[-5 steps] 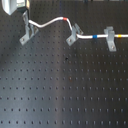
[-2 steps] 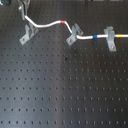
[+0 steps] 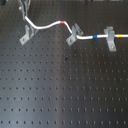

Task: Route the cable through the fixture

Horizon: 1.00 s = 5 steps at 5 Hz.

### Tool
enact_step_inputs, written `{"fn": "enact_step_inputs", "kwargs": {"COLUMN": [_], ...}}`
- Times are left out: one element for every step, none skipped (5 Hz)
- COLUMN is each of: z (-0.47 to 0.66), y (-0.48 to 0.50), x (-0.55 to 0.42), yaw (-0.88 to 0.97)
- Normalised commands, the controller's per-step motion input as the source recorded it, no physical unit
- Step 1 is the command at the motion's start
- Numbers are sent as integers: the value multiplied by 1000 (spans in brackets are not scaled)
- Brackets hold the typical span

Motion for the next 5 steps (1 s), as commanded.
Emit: {"fn": "enact_step_inputs", "kwargs": {"z": [30,191,210,181,229], "y": [-7,-4,-83,-108,-81], "x": [4,3,-217,-130,-51], "yaw": [723,691,77,0,0]}}
